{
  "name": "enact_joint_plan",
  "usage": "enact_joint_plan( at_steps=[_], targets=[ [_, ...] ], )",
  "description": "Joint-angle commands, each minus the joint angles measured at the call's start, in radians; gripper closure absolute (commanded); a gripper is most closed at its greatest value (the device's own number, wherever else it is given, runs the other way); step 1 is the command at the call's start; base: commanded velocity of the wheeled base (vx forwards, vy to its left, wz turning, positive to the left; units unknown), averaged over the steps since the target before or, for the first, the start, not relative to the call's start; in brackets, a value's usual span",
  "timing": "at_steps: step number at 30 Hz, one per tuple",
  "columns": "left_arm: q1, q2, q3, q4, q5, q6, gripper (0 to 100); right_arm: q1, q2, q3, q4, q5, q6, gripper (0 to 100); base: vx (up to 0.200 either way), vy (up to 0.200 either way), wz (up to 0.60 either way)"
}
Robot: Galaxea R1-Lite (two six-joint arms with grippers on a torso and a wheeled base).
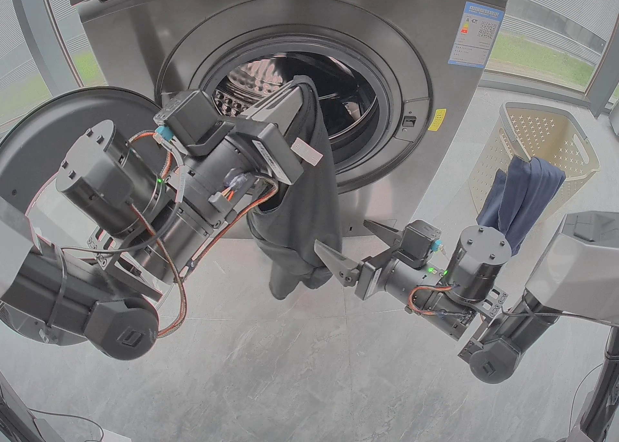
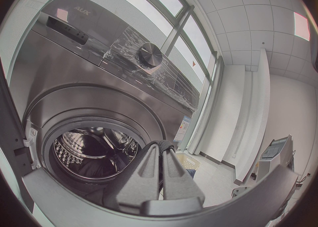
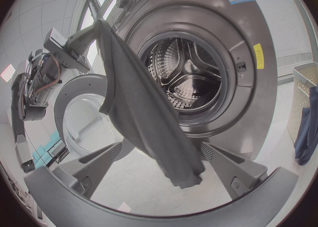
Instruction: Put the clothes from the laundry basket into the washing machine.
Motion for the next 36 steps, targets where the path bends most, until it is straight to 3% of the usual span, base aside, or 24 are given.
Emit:
enact_joint_plan(
  at_steps=[1, 11, 32, 33, 36],
  targets=[
    [-0.001, -0.004, -0.004, -0.001, 0.0, 0.0, 100, 0.017, 0.078, -0.1, 0.015, 0.005, -0.019, 0, 0.0, 0.0, 0.0],
    [-0.002, -0.004, -0.002, -0.004, -0.006, -0.002, 100, -0.09, 0.253, -0.341, 0.051, 0.008, -0.043, 0, 0.0, 0.0, 0.0],
    [-0.018, -0.008, 0.001, -0.006, -0.017, -0.005, 100, -0.06, 0.382, -0.579, 0.091, 0.011, -0.055, 0, 0.0, 0.0, 0.0],
    [-0.018, -0.02, 0.004, -0.004, -0.017, -0.005, 100, -0.06, 0.386, -0.59, 0.091, 0.01, -0.055, 100, 0.0, 0.0, 0.0],
    [-0.004, -0.034, 0.007, 0.009, -0.013, -0.006, 100, -0.067, 0.38, -0.591, 0.091, 0.01, -0.055, 100, 0.0, 0.0, 0.0]
  ],
)
